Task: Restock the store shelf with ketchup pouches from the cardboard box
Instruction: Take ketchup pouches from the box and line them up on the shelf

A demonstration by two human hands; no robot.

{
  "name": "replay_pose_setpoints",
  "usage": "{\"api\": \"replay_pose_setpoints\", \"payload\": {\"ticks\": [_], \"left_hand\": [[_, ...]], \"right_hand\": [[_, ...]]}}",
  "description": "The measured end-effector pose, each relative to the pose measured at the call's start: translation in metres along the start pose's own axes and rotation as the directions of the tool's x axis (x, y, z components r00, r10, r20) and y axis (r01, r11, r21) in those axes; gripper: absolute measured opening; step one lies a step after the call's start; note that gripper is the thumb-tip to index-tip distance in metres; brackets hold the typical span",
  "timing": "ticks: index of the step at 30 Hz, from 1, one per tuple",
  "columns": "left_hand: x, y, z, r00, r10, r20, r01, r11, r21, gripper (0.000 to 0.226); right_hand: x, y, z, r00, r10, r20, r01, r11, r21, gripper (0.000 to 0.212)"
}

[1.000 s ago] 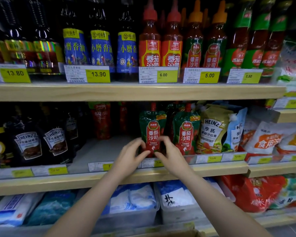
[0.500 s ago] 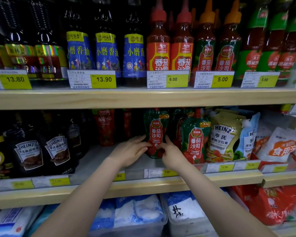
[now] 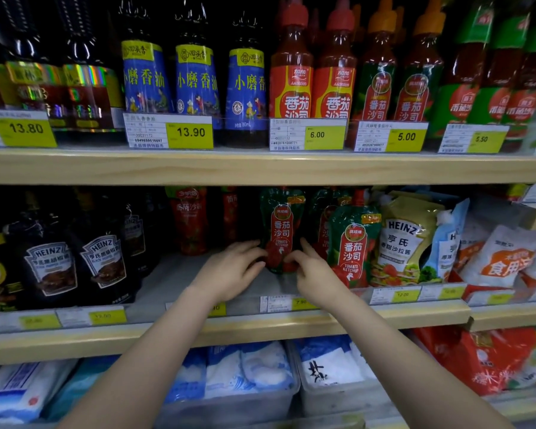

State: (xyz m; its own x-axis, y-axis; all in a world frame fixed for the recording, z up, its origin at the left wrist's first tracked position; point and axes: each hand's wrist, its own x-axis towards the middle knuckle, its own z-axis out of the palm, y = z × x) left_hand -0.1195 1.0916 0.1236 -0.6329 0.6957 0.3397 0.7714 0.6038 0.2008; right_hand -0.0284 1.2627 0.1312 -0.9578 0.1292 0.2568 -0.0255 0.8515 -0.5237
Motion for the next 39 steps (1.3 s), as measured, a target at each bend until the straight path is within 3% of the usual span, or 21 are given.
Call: {"api": "replay_pose_setpoints", "payload": {"ticks": [5,10,16,21,26,33,39], "left_hand": [[-0.053,0.048,0.01,0.959,0.178,-0.22,-0.199,0.977,-0.078,0.032],[-0.101,0.098,0.058,0.952,0.267,-0.151,-0.296,0.929,-0.224,0.034],[-0.169,0.12,0.169,0.978,0.149,0.143,-0.074,0.898,-0.434,0.033],[-0.212,0.123,0.245,0.922,0.102,0.374,0.083,0.89,-0.448,0.033],[-0.224,0.125,0.295,0.841,0.099,0.532,0.137,0.912,-0.386,0.036],[-0.226,0.126,0.331,0.748,0.04,0.662,0.142,0.966,-0.218,0.03],[-0.223,0.144,0.345,0.793,-0.07,0.605,0.311,0.9,-0.304,0.015]], "right_hand": [[-0.067,0.017,-0.016,0.988,-0.15,0.049,0.151,0.988,-0.019,0.033],[-0.146,0.056,-0.006,0.988,-0.112,0.103,0.117,0.992,-0.046,0.034],[-0.239,0.115,0.028,0.981,0.105,0.165,-0.1,0.994,-0.04,0.038],[-0.295,0.151,0.062,0.934,0.295,0.204,-0.295,0.955,-0.03,0.046],[-0.335,0.164,0.093,0.865,0.429,0.258,-0.451,0.892,0.03,0.061],[-0.341,0.172,0.114,0.862,0.451,0.231,-0.47,0.882,0.033,0.071],[-0.342,0.172,0.118,0.864,0.457,0.212,-0.467,0.884,-0.003,0.07]]}}
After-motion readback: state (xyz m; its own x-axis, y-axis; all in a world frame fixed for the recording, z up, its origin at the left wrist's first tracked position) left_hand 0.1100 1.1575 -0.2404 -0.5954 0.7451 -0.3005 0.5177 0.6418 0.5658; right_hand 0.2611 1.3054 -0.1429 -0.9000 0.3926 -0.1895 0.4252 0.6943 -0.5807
